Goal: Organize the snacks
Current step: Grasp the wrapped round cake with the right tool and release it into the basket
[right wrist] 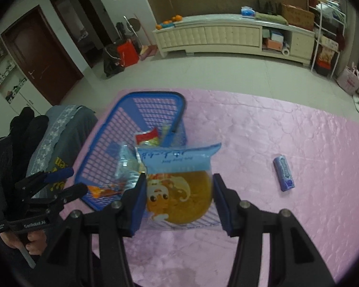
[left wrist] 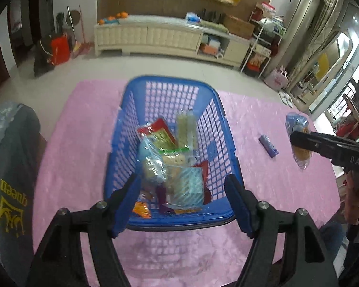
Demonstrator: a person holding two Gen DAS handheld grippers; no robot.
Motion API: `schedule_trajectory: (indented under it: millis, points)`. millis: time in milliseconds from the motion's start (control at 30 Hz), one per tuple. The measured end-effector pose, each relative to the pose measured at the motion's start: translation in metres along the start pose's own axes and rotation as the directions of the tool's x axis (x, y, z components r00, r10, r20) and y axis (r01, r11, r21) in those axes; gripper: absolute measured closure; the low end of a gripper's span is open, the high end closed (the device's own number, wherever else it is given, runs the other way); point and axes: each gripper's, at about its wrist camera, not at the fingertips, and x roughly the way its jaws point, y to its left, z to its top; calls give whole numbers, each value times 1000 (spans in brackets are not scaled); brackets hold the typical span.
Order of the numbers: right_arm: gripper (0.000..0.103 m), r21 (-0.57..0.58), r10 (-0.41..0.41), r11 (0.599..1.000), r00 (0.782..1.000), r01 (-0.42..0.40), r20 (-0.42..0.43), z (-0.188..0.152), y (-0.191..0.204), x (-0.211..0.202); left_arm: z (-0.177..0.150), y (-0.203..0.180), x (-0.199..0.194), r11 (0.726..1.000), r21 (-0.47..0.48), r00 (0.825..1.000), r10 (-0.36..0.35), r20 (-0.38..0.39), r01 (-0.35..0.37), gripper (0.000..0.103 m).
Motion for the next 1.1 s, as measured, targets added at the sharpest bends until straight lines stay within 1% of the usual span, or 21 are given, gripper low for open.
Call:
schedule_trajectory:
  millis: [233, 333, 500, 567, 667, 833, 900, 967, 1100]
  points:
    - [46, -47, 11, 999, 1000, -11, 5, 1, 33, -3, -5, 13, -19, 1000, -4, 998, 14, 61, -14, 33]
    - [46, -65, 13, 998, 1000, -12, 6, 2, 49, 0, -9, 23, -24, 1000, -12, 997, 21, 74, -20, 33]
    - [46, -153, 52, 987, 999, -50, 14, 2, 88, 4, -13, 42, -31, 999, -38, 995, 29, 98, -26, 33]
    - [46, -191, 38, 981, 999, -35, 16, 2, 103, 8, -14, 51, -34, 997, -66, 993, 35, 113, -27, 33]
    - [46, -223, 23, 975, 1000, -23, -2, 4, 119, 21, -15, 64, -34, 994, -106, 992, 12, 124, 1, 33]
    - [46, -236, 23, 971, 999, -30, -32, 9, 133, 41, -17, 76, -26, 992, -123, 993, 22, 113, -8, 33]
    - [46, -243, 21, 970, 999, -31, -42, 10, 138, 50, -19, 83, -23, 991, -135, 994, 10, 109, 5, 33]
    - [46, -257, 6, 966, 999, -19, -52, 9, 142, 60, -21, 89, -20, 989, -149, 994, 4, 107, 12, 33]
    - [46, -264, -53, 964, 994, 26, -96, 8, 144, 89, -24, 102, -13, 986, -166, 996, 28, 89, -13, 33]
